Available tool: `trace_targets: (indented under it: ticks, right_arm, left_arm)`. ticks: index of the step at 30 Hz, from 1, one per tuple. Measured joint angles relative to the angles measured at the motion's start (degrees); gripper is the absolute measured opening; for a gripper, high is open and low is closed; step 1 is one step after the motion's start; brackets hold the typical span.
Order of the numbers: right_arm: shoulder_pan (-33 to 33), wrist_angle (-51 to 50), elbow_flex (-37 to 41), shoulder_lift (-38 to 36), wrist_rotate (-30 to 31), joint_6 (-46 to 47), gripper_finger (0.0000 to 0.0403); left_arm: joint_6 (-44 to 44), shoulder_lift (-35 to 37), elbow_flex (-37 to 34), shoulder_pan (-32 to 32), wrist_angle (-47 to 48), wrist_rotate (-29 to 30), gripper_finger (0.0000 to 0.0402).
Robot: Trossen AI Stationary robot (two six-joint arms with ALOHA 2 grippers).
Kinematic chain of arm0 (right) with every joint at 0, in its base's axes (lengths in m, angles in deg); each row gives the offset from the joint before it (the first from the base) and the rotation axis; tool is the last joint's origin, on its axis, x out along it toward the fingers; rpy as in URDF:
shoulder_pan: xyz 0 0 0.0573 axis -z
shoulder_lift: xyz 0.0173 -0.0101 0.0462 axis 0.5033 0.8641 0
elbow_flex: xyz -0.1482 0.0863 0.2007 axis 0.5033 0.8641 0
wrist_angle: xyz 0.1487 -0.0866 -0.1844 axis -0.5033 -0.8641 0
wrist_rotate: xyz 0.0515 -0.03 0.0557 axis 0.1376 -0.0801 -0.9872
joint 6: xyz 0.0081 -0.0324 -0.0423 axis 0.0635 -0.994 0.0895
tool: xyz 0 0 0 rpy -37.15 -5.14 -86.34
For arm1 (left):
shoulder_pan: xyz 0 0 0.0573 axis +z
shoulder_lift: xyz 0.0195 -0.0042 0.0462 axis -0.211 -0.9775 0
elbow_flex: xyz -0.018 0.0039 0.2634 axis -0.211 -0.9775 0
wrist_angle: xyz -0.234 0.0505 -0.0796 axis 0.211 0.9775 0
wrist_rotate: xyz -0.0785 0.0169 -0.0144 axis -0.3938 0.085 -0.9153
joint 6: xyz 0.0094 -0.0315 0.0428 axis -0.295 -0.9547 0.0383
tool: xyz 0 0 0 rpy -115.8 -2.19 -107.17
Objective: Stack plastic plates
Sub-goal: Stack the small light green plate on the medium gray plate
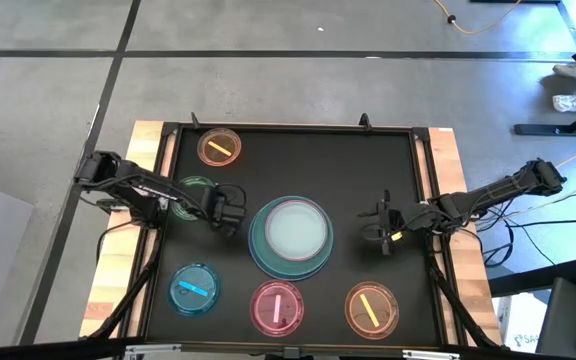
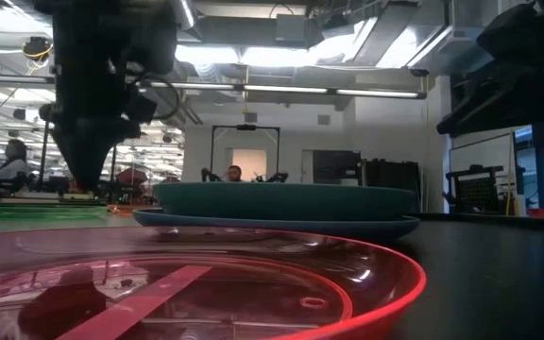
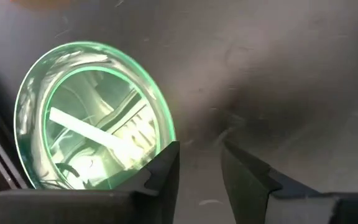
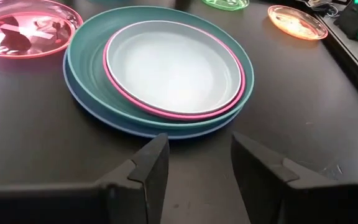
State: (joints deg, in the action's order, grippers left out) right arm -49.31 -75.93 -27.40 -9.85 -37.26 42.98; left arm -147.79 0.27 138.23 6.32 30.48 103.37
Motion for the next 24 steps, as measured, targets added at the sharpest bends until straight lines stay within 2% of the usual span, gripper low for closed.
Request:
trace_targets:
  ticks: [11, 16, 24]
  right_arm:
    - [0.0, -0.4, 0.0, 0.0, 0.0, 0.0, 0.0165]
    - [0.0, -0.5, 0.0, 0.0, 0.0, 0.0, 0.0165]
    - [0.0, -0.5, 0.0, 0.0, 0.1, 0.0, 0.0165]
  left_arm:
    - [1.7, 0.0, -7.1, 3.8, -6.6, 0.0, 0.011]
    - [0.4, 0.0, -10.0, 5.7, -7.4, 2.6, 0.011]
    - [1.9, 0.2, -11.3, 6.6, -9.7, 2.1, 0.0097]
